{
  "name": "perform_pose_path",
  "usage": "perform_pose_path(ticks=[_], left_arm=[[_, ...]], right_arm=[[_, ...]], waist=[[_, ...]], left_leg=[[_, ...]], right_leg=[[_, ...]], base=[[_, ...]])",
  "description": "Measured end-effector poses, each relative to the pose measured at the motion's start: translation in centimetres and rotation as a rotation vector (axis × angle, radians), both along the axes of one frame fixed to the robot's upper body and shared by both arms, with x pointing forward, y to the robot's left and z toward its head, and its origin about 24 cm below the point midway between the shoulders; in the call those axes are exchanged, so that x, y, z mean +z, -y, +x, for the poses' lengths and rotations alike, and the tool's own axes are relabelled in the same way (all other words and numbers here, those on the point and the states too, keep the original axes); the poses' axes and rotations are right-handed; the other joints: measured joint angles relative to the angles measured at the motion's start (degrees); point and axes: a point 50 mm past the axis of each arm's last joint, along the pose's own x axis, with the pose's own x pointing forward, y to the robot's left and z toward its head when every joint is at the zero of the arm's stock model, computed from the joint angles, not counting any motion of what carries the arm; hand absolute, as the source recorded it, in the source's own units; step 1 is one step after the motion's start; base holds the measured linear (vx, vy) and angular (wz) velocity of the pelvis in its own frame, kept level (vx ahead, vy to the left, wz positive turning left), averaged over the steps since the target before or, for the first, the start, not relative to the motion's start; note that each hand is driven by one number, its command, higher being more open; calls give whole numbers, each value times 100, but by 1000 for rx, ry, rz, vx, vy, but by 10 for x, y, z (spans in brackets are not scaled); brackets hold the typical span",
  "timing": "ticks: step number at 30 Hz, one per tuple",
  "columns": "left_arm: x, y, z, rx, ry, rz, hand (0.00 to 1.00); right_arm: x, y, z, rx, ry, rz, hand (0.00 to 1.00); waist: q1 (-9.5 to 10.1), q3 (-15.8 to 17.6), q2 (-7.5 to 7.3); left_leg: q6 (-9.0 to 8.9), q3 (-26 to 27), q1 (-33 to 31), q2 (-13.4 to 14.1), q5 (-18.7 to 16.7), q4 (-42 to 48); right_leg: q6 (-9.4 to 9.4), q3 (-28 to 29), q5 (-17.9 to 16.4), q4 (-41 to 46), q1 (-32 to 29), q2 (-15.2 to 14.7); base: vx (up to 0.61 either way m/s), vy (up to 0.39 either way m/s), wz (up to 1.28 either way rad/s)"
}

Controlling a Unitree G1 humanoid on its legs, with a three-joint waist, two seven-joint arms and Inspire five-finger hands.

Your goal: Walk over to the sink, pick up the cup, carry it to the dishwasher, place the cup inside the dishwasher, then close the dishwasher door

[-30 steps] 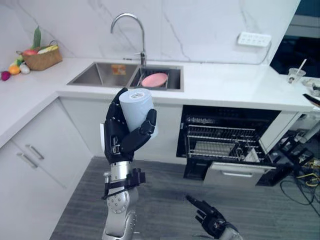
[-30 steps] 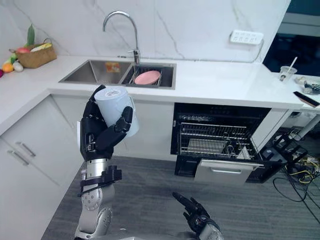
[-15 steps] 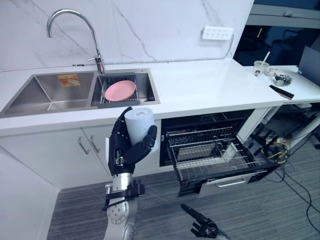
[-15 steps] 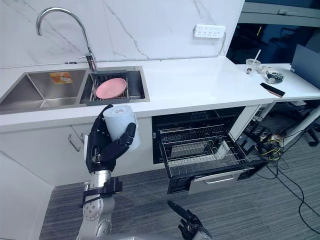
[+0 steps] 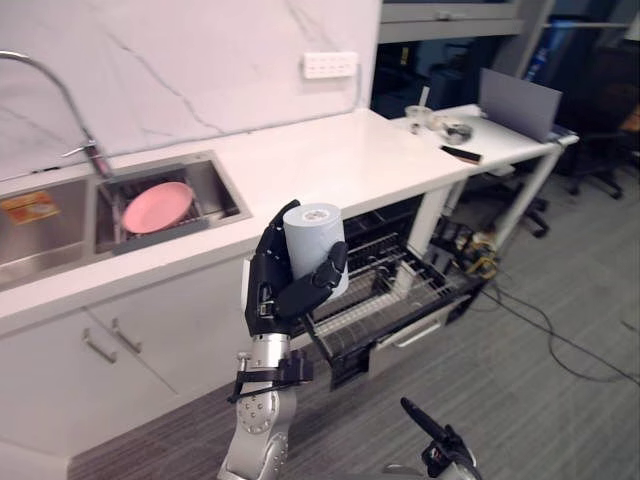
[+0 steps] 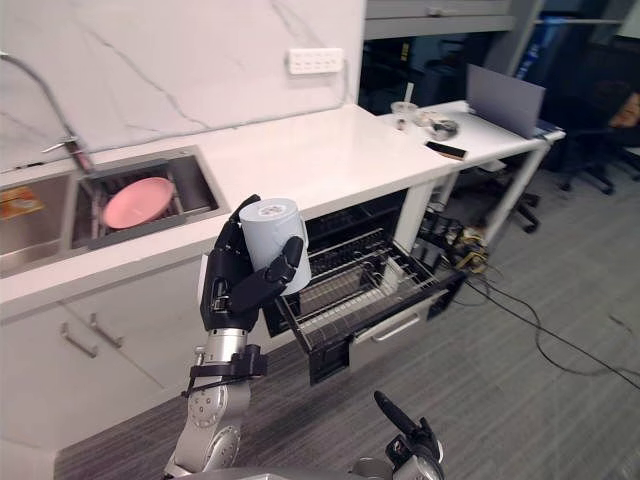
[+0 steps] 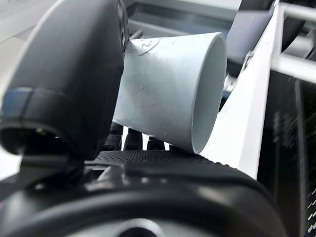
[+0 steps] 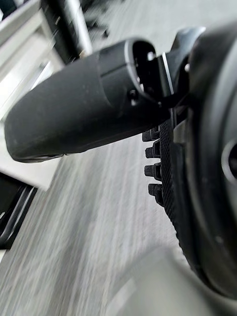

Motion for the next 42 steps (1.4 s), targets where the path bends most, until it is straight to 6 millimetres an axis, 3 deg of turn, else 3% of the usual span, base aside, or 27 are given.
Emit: perform_pose_path(ticks=[1,3,5,6,7,9,11,12,14,16,18,20,21,22,24,25,26,30,35,36,37,39,40,42], left_arm=[[0,-2,2,10,-14,3,0],[0,-17,5,64,-9,32,0],[1,-39,7,138,4,20,0],[4,-58,6,216,31,7,0],[5,-65,5,247,44,-1,0],[10,-76,-5,320,66,-11,0],[12,-73,-14,344,68,11,0],[12,-71,-15,352,67,26,0],[10,-65,-18,389,50,52,0],[10,-57,-18,395,47,81,0],[11,-52,-18,396,51,113,0],[5,-48,-25,406,23,139,0],[3,-48,-27,409,12,155,0],[0,-46,-30,404,-2,179,0],[-3,-39,-30,369,-6,206,0],[-3,-31,-30,340,2,236,0],[-3,-23,-30,306,4,256,0],[-3,-10,-24,260,47,385,0],[-1,-5,-23,220,73,422,0],[-1,-3,-24,214,77,431,0],[-1,1,-24,194,88,451,0],[0,3,-23,175,109,487,0],[-3,3,-21,166,118,539,0],[-8,2,-17,160,117,605,0]], right_arm=[[10,9,0,-14,33,-64,100],[14,20,-6,-42,64,-125,100],[17,46,-17,-140,173,-162,100],[30,72,-24,-179,318,-213,100],[40,81,-22,-177,373,-241,100],[105,97,2,-21,698,-365,100],[154,87,25,167,961,-422,100],[166,80,32,230,1038,-426,100],[194,44,55,441,1270,-363,100],[199,14,67,537,1373,-250,100],[196,-2,69,569,1397,-153,100],[194,-13,69,610,1397,-92,100],[193,-15,69,612,1397,-84,100],[196,-16,68,608,1411,-80,100],[210,-16,67,616,1469,-101,100],[219,-15,66,624,1509,-104,100],[223,-16,64,637,1525,-109,100],[230,-31,65,666,1538,-42,100],[227,-36,66,672,1491,-10,100],[226,-35,66,672,1482,-15,100],[225,-35,67,691,1457,-37,100],[224,-37,68,716,1432,-58,100],[222,-40,69,733,1412,-60,100],[216,-49,70,783,1381,-45,100]], waist=[[-57,58,100],[-92,51,102],[-80,75,108],[-83,94,101],[-83,97,95],[-76,94,87],[-64,72,59],[-57,54,36],[-22,0,-44],[127,20,-32],[248,157,-28],[343,335,211],[332,321,248],[322,320,230],[261,306,205],[189,288,214],[123,211,182],[49,146,-61],[63,79,-110],[63,76,-103],[60,68,-85],[7,119,-171],[-114,150,-227],[-263,137,-240]], left_leg=[[42,-29,34,39,38,-25],[37,-32,74,25,34,-58],[55,-15,103,-10,18,-68],[71,4,106,-25,8,-65],[78,10,109,-26,2,-60],[94,79,116,-15,-33,-33],[107,100,73,3,-51,4],[107,100,62,8,-51,7],[104,77,24,48,-60,82],[142,-43,-187,178,-223,576],[268,-318,-689,367,-331,1789],[355,-856,-1673,873,-122,3956],[350,-865,-1798,955,-78,4195],[364,-790,-1836,985,-351,3909],[331,-523,-1705,897,-449,2363],[174,-339,-1555,770,108,1301],[80,-198,-1364,495,638,861],[320,-189,-1268,29,515,750],[373,-212,-1090,-301,179,699],[386,-243,-1080,-339,149,689],[424,-338,-1028,-425,114,595],[485,-345,-867,-533,80,514],[516,-343,-696,-582,58,511],[569,-316,-508,-561,19,514]], right_leg=[[11,9,286,-409,180,109],[43,110,366,-560,222,125],[80,136,409,-596,285,97],[100,155,481,-687,325,95],[104,161,511,-747,355,101],[113,236,653,-979,431,143],[112,262,789,-1206,497,185],[113,262,830,-1282,521,197],[96,243,912,-1472,609,242],[74,184,887,-1479,652,275],[49,88,804,-1457,738,255],[-42,-9,604,-1361,983,382],[-37,-25,578,-1355,1030,377],[-10,-40,541,-1335,1084,278],[136,-73,532,-1310,1029,8],[359,-124,551,-1252,1025,-190],[523,-141,532,-1243,1036,-412],[663,-133,625,-1342,1102,-818],[688,21,573,-979,1096,-1117],[680,82,543,-750,971,-1161],[661,344,512,216,428,-1272],[558,613,566,1406,-177,-1434],[541,838,649,2081,-451,-1490],[568,924,623,2098,-547,-1351]], base=[[-59,51,-26],[-52,63,-16],[-29,54,-5],[-38,50,-6],[-54,49,-9],[-43,29,-15],[-22,11,-10],[0,0,0],[-2,-19,2],[2,-48,16],[-19,-12,28],[-3,74,22],[107,159,13],[133,159,6],[130,172,10],[201,244,22],[225,250,25],[173,205,11],[52,124,2],[-8,156,-24],[-13,226,-37],[9,179,-28],[62,84,1],[81,39,3]])
